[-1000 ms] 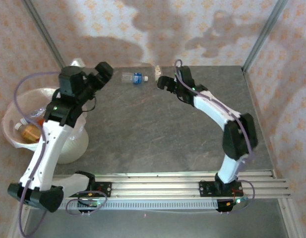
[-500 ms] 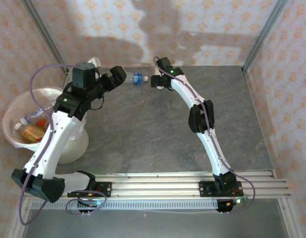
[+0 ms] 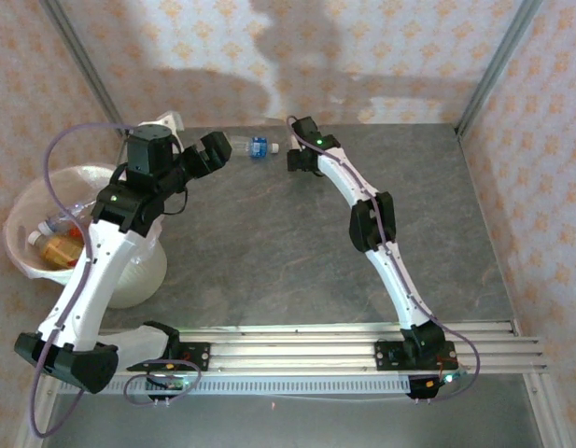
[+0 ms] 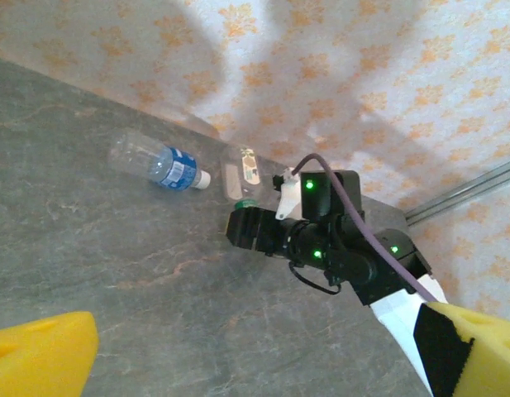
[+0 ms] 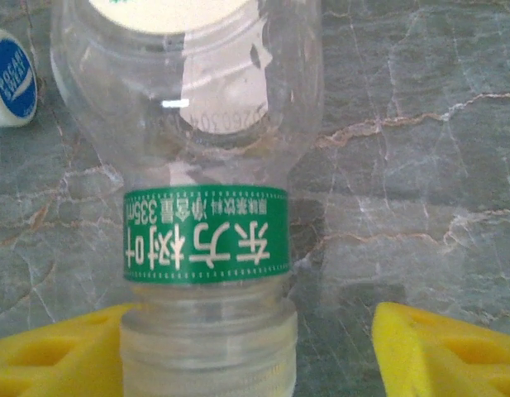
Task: Put the plastic bottles in the bin
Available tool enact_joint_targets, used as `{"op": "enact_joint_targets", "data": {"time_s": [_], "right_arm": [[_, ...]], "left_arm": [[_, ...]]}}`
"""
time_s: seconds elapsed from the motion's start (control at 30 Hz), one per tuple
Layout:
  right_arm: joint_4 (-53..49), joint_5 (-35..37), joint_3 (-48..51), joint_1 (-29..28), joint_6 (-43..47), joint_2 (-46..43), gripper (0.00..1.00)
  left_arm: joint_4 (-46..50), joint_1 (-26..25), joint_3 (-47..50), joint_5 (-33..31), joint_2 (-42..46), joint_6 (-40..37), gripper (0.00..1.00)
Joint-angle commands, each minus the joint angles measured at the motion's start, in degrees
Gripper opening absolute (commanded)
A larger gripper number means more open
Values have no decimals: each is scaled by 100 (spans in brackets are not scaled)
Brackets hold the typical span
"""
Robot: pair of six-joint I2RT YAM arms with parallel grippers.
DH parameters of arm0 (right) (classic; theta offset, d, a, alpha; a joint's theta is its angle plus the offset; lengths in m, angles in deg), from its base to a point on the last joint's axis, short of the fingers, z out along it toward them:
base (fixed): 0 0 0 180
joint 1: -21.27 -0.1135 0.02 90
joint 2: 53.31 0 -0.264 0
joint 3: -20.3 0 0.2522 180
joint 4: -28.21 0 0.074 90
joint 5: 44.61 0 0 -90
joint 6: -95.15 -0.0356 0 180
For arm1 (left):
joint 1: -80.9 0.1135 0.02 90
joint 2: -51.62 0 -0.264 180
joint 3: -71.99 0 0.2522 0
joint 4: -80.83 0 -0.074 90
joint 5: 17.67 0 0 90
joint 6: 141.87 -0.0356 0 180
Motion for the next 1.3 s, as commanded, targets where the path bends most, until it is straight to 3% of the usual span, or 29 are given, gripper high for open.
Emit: {"op": "enact_joint_targets", "data": {"time_s": [0.0,0.27,0.47,0.67,0.8,0.9,1.0,1.27], "right_arm": [[112,265,-253,20,-72,66,64],[124,153,234,20,151,-665,21],[527,-204,1822,10,224,-2094,20],[2695,-927,5834,-109,123,-4672,20],[3646,-1883,7684,-162,-144,-6179,20],[4006,-2827,8449,-239,-89,-6920,20],[4133,-3301,8814,-394,-100,-7396,20],[4452,-3941,9037,-818,-218,-7794,20]], "left_arm": [[172,-4,22,-121,-87,-303,100],[-12,-6,104,133,-195,-187,100],[-148,-15,318,341,-161,179,100],[-912,-46,805,1078,-248,805,100],[-1278,-158,972,1294,-365,1106,100],[-1923,-242,1131,1738,-488,1325,100],[-2355,-308,1139,2030,-708,1461,100],[-2276,-494,870,1565,-1279,1583,100]]}}
